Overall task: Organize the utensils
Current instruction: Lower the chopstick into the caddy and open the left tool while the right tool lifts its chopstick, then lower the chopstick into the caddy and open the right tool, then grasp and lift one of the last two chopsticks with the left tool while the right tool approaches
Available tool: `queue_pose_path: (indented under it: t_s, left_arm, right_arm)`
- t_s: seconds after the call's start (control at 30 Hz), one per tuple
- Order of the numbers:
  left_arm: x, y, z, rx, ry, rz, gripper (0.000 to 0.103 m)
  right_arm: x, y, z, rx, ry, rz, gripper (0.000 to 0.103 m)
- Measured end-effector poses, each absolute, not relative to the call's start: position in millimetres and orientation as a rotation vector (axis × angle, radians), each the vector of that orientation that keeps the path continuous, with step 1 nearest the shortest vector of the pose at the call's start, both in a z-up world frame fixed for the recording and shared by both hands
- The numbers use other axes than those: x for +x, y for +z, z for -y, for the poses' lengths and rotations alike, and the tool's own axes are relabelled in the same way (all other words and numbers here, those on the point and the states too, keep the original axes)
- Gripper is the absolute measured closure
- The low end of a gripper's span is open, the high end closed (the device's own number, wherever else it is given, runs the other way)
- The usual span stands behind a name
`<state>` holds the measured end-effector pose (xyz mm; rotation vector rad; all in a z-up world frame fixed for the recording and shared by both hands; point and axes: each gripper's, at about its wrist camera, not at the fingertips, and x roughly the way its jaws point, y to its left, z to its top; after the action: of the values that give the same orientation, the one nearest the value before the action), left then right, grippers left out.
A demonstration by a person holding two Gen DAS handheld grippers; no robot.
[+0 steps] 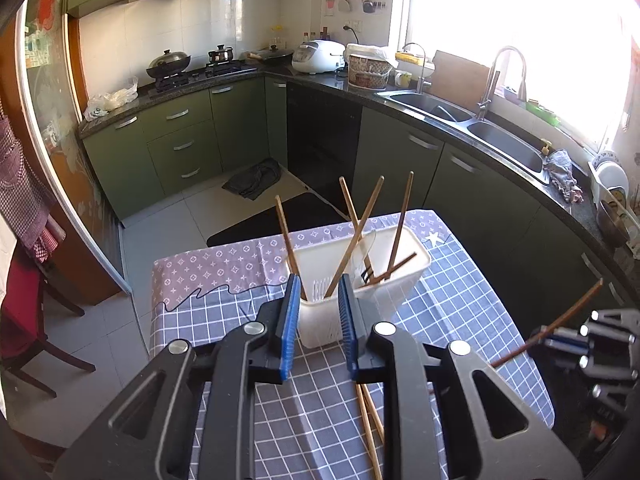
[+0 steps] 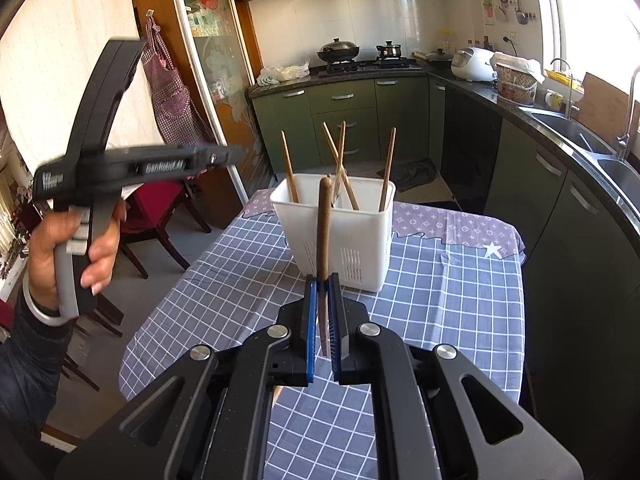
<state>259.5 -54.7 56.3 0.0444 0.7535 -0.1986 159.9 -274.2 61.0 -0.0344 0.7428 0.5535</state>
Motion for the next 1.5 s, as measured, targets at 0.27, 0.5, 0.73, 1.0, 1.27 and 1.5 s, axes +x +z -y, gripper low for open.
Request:
queue_pose_path:
  t_s: [0.27,0.5,0.73,1.0,1.27,1.5]
  left_arm:
    - [210.8,17.1,37.7,0.054,-0.220,-0.812,0.084]
    - [191.2,-12.1,22.9,0.038,-0.219,-0.886,0.084]
    - [186.0,-29.6,24.5,0.040,-0.228,-0.932,0.084]
    - [188.2,-40.9,40.5,0.066,-0.251,-0.964,0.081]
    - [195.1,-60.3,58.7,0.088,-0.262,-1.021,0.079]
    - [211.8,-93.7,80.6,0.111,-0.259,-1.136,0.079]
  right_arm:
    - [184.4,132.8,281.3,-0.006,0.543,-0.658,0.096]
    - [228.1,188.0,282.8,0.024,0.483,-0.593,0.096]
    - [285.7,171.9,263.6,0.023,0.440,-0.649,0.096]
    - [317.4,109.8,247.7,0.012,0.442,-0.756,0.096]
    - [265.6,110.1,265.7,0.026,0.493,-0.703,0.091]
    - [218.5,33.0,287.2,-0.016,0.474,-0.830,0.085]
